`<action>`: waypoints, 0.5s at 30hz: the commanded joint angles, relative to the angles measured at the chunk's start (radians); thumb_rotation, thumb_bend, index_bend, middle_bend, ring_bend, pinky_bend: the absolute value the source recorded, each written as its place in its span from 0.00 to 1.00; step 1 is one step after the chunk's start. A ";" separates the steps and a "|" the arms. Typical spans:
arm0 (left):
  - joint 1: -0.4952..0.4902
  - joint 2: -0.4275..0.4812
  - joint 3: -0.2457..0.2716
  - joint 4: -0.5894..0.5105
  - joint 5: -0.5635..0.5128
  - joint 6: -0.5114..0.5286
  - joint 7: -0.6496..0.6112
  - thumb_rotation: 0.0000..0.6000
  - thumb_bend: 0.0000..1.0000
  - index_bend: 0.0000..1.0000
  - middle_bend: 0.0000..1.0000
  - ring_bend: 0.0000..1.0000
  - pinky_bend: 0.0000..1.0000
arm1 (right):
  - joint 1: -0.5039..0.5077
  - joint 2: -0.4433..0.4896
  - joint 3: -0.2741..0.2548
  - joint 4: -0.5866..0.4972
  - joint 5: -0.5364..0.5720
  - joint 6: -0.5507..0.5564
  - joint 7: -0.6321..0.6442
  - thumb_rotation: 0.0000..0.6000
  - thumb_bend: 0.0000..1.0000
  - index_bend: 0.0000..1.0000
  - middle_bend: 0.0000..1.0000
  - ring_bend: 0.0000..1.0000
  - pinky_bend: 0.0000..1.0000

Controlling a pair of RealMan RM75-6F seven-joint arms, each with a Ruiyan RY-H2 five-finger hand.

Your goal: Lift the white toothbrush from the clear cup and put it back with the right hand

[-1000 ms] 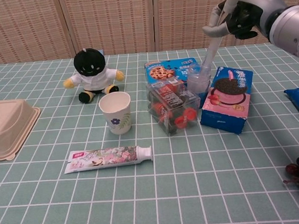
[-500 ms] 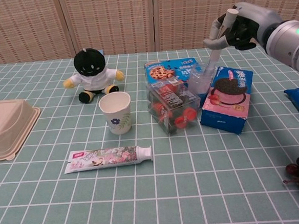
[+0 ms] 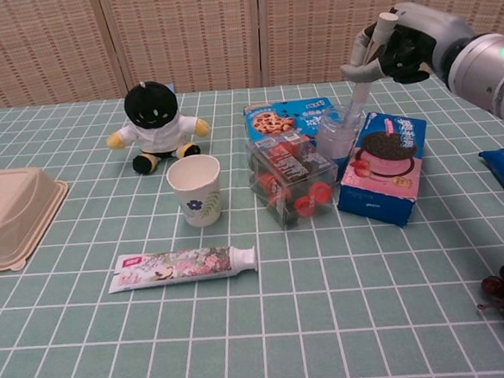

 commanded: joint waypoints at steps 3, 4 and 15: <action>0.000 0.000 0.001 0.001 0.002 0.000 0.001 1.00 0.25 0.47 0.41 0.32 0.43 | -0.010 0.018 -0.005 -0.008 -0.013 -0.004 0.007 1.00 0.06 0.27 1.00 1.00 1.00; 0.000 -0.001 0.001 0.001 0.002 0.000 0.002 1.00 0.25 0.47 0.41 0.32 0.43 | -0.013 0.022 -0.006 -0.009 -0.014 -0.006 0.009 1.00 0.03 0.25 1.00 1.00 1.00; -0.006 -0.005 0.000 0.005 -0.008 -0.014 0.014 1.00 0.25 0.47 0.41 0.32 0.43 | -0.083 0.129 -0.027 -0.113 -0.096 0.043 0.036 1.00 0.00 0.22 1.00 1.00 1.00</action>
